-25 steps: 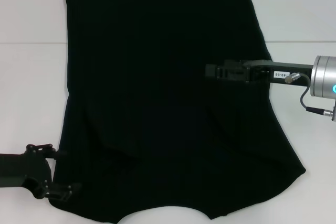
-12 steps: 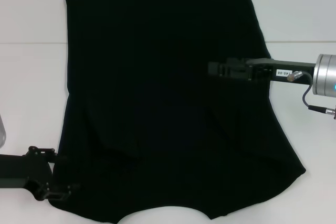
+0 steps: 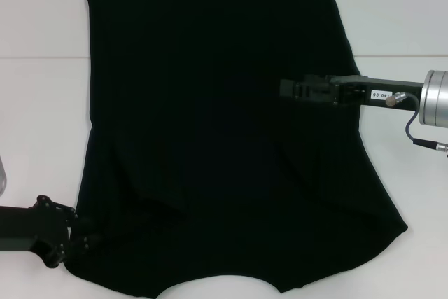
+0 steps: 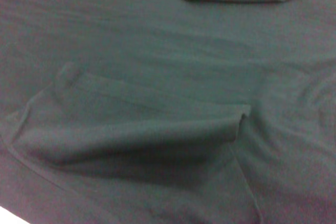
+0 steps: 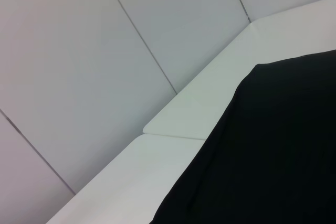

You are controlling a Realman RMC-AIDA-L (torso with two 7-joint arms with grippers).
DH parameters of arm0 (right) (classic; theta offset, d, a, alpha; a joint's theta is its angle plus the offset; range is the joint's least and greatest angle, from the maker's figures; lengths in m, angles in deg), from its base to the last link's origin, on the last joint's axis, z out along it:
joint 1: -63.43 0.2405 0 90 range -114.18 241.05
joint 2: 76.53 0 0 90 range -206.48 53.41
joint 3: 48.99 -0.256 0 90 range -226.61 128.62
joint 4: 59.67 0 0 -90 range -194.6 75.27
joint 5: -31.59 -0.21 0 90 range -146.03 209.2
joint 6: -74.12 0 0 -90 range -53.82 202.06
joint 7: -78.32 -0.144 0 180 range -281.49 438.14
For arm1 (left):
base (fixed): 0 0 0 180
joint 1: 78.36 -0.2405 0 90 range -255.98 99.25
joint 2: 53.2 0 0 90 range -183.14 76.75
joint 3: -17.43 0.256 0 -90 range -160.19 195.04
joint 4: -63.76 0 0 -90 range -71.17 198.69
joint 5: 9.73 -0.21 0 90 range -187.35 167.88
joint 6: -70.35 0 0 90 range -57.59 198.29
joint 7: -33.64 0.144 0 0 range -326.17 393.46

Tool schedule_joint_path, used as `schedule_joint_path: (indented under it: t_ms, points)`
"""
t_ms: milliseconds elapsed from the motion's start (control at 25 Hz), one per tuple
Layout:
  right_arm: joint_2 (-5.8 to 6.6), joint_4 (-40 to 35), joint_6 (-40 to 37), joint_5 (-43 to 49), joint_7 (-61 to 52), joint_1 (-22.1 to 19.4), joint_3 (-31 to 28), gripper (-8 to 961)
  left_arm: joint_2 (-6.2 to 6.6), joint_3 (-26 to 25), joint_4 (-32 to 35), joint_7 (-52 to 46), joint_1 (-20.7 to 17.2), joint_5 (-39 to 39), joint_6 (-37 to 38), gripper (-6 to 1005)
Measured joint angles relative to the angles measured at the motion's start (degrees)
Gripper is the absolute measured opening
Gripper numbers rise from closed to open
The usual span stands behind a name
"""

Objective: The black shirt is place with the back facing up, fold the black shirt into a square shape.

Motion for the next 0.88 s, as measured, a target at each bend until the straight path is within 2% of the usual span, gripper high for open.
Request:
schedule_joint_path:
  t_ms: [120,320,520,640,880]
  points:
    - [0.01,0.0,0.0,0.0,0.0,0.0,-0.2,924,0.01,0.1,-0.2,0.0,0.0,-0.1,0.0,399]
    - [0.01,0.0,-0.1,0.0,0.0,-0.2,-0.2,923,0.01,0.2,-0.3,0.0,0.0,0.1,0.0,155]
    - [0.09,-0.2,-0.2,0.0,0.0,-0.3,-0.2,922,0.01,0.0,-0.3,0.0,-0.1,0.2,0.5,67]
    - [0.13,-0.1,-0.1,0.1,0.0,-0.3,-0.3,922,0.07,-2.0,0.0,-0.3,-0.1,0.6,1.0,14]
    - [1.02,0.0,-0.1,0.3,-0.5,-1.0,-1.5,920,0.49,-8.4,0.3,0.0,-0.3,1.9,3.3,14]
